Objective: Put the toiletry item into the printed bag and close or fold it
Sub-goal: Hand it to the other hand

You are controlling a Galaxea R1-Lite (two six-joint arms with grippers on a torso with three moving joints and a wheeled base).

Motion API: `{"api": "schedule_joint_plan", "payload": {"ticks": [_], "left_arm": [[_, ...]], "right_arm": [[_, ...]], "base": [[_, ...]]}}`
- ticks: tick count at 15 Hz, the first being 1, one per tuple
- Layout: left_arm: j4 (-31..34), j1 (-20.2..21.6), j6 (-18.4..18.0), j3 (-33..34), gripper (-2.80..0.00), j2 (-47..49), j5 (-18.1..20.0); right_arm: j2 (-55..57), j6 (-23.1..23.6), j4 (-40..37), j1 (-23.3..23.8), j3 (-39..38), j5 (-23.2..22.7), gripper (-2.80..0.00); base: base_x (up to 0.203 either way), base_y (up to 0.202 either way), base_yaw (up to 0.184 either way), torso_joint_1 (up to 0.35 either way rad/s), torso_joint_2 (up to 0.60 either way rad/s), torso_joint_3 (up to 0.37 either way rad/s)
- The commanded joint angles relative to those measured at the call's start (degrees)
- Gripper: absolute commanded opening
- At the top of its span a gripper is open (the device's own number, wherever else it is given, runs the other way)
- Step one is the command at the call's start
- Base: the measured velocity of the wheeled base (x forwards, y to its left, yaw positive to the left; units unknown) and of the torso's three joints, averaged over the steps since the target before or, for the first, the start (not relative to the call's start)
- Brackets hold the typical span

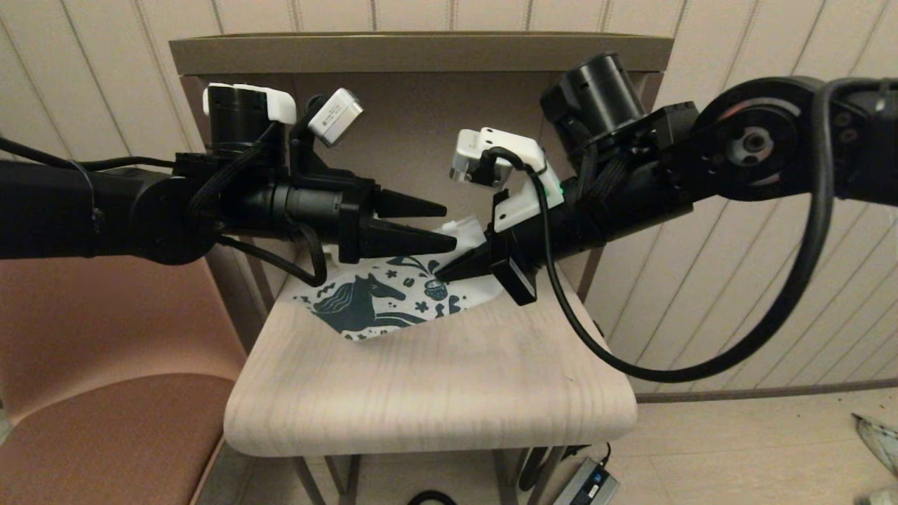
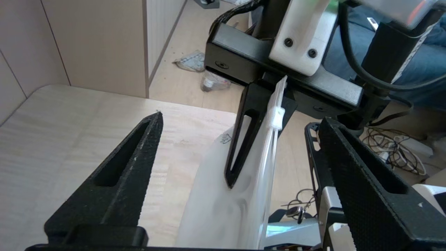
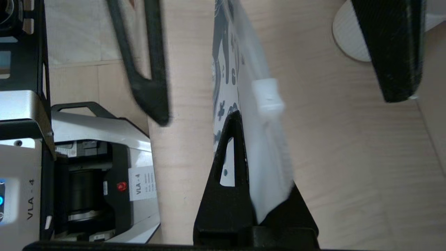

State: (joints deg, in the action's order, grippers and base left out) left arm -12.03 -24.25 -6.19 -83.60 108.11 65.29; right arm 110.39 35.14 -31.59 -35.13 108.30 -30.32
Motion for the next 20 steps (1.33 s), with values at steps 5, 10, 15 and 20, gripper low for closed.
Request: {"api": "schedule_joint_plan", "payload": {"ticks": [5, 10, 15, 20], "left_arm": [[-1.2, 0.0, -0.9, 0.7, -2.8, 0.2, 0.4], [-1.3, 0.0, -0.9, 0.4, -2.8, 0.7, 0.6], [-1.8, 0.0, -0.9, 0.3, -2.8, 1.6, 0.9], [-1.9, 0.2, -1.5, 1.0, -2.8, 1.0, 0.9]], "right_arm": [[0.2, 0.2, 0.0, 0.0, 0.0, -0.2, -2.8], [0.6, 0.2, 0.0, 0.0, 0.0, 0.4, -2.8], [1.1, 0.2, 0.5, 0.0, 0.0, 0.4, -2.8], [0.7, 0.3, 1.1, 0.7, 0.0, 0.4, -2.8]], "base": [[0.0, 0.0, 0.0, 0.0, 0.0, 0.0], [0.0, 0.0, 0.0, 0.0, 0.0, 0.0], [0.0, 0.0, 0.0, 0.0, 0.0, 0.0], [0.0, 0.0, 0.0, 0.0, 0.0, 0.0]]}}
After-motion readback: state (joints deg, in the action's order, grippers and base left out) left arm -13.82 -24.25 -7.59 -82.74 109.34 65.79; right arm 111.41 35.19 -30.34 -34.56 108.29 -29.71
